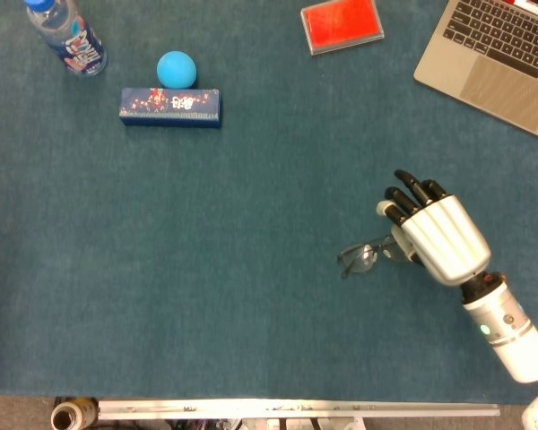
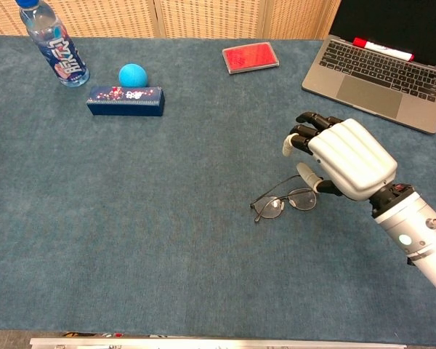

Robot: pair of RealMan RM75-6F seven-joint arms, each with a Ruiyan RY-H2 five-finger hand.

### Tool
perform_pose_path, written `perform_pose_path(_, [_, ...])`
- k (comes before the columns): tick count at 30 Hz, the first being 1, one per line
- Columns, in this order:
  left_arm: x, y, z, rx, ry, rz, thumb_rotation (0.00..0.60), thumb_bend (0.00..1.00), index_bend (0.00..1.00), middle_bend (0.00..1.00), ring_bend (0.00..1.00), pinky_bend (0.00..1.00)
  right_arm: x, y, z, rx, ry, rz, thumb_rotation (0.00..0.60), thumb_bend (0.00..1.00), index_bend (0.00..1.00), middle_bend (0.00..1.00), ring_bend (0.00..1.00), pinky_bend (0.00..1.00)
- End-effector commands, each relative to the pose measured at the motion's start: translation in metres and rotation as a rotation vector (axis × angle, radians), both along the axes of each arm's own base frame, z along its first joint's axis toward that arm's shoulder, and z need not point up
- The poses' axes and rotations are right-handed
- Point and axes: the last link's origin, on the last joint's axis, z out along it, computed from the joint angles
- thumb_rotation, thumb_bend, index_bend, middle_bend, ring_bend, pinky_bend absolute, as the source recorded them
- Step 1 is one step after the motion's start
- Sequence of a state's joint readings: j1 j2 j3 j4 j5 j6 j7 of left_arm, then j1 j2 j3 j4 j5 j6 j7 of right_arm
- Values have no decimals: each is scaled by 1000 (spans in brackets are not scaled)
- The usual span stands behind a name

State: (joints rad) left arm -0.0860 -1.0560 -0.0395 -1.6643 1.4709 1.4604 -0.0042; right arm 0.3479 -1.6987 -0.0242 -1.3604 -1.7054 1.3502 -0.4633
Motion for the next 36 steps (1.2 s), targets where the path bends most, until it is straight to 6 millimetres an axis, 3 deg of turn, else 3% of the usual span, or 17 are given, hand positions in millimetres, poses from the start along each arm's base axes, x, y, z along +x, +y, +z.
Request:
perform_pose_path(1, [0, 0, 0, 1, 1, 0, 600, 0, 641, 499, 346, 550, -2, 0, -1, 0, 7, -6, 600, 442, 433, 387, 193, 394])
perform_pose_path(36, [0, 0, 1, -3, -1, 4, 600, 0, 640, 499, 346, 550, -28, 0, -20, 20, 129, -31, 600, 442, 432, 387, 193, 394])
